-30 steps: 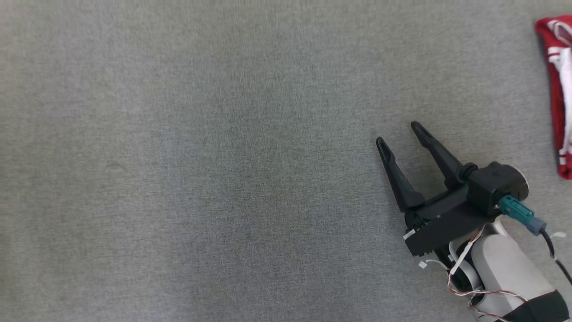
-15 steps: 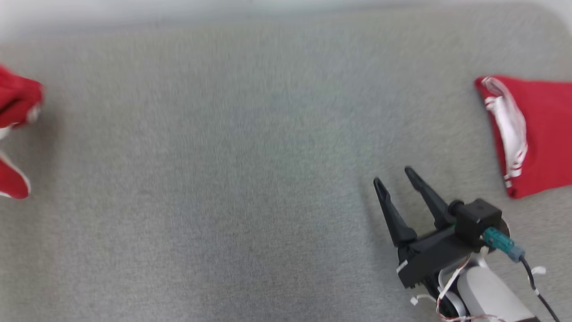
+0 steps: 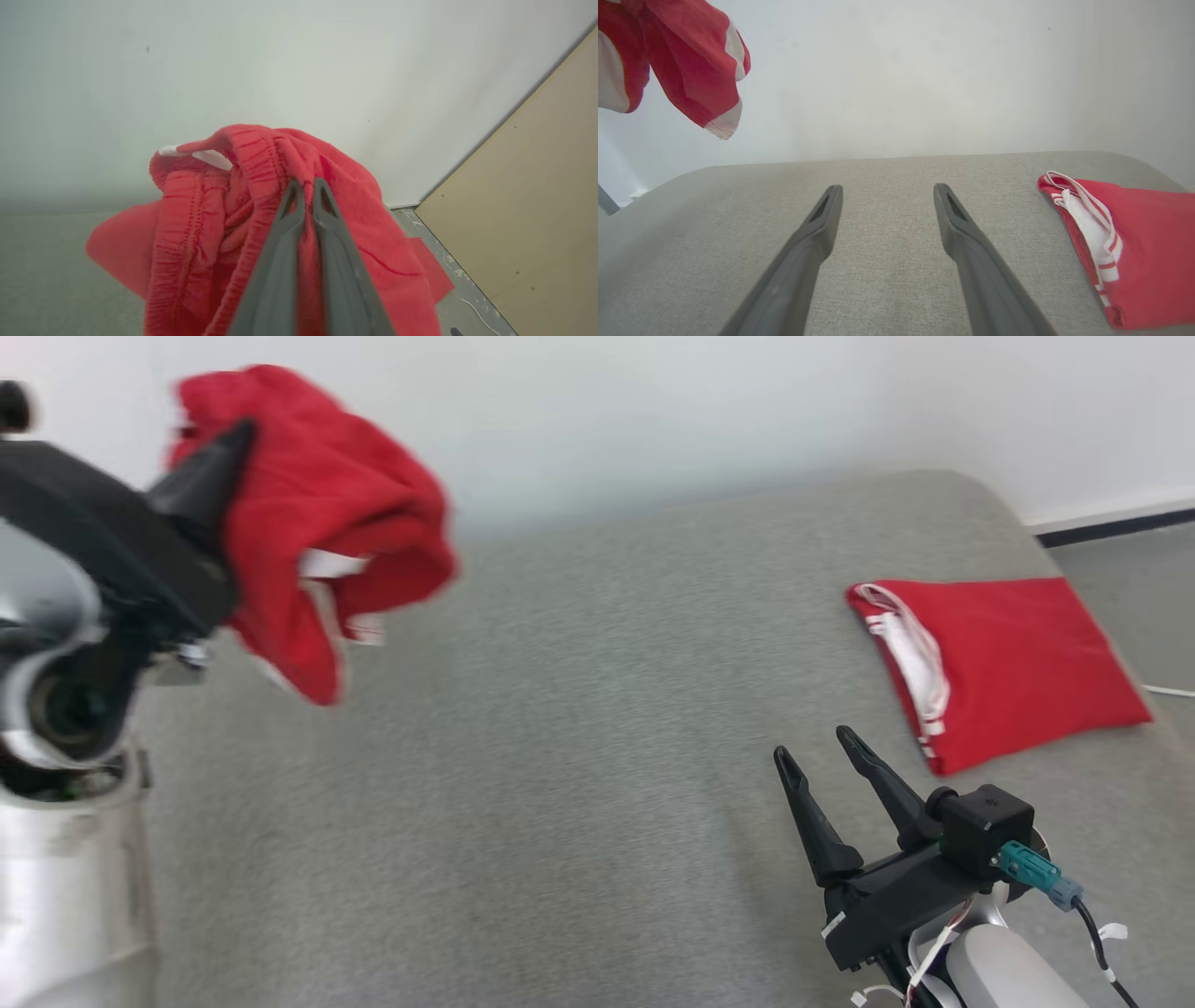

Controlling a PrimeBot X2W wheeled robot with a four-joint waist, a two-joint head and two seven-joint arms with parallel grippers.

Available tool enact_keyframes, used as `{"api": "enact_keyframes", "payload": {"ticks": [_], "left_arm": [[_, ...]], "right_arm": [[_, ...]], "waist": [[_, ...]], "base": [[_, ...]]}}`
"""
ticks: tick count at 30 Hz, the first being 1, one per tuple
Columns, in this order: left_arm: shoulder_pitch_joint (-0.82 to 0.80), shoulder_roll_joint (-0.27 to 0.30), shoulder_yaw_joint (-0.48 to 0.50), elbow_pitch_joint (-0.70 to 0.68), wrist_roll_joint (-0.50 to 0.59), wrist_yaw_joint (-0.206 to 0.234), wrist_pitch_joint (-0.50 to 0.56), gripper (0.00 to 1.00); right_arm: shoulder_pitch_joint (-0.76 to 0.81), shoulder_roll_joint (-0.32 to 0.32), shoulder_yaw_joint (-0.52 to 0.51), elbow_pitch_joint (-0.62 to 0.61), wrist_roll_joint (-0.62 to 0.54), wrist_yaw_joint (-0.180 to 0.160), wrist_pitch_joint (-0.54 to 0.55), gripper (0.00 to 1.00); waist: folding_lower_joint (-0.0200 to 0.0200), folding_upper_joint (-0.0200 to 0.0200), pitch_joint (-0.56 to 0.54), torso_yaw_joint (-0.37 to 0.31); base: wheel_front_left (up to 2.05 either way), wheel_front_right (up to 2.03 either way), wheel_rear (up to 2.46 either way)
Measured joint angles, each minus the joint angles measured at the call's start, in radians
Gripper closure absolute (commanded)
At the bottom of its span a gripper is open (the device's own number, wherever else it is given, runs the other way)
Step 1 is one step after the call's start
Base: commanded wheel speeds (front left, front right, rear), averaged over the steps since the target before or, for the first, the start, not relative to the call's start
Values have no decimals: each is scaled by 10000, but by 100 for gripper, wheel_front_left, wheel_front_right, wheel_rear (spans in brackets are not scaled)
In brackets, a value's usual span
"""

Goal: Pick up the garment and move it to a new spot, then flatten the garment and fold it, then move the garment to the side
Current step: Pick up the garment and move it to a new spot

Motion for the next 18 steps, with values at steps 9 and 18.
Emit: {"api": "enact_keyframes", "payload": {"ticks": [9, 18], "left_arm": [[475, -742, -1139, -234, -75, -533, -100, 100], [1917, -550, -2261, 1099, 947, -1206, -1269, 100]], "right_arm": [[-15, 123, -10, -27, -29, 0, -12, 0], [-96, 217, -33, -27, -105, 0, -123, 0]], "waist": [[1, 0, 36, -1129], [2, 1, 557, -2064]], "base": [[0, 0, 0], [0, 0, 0]]}}
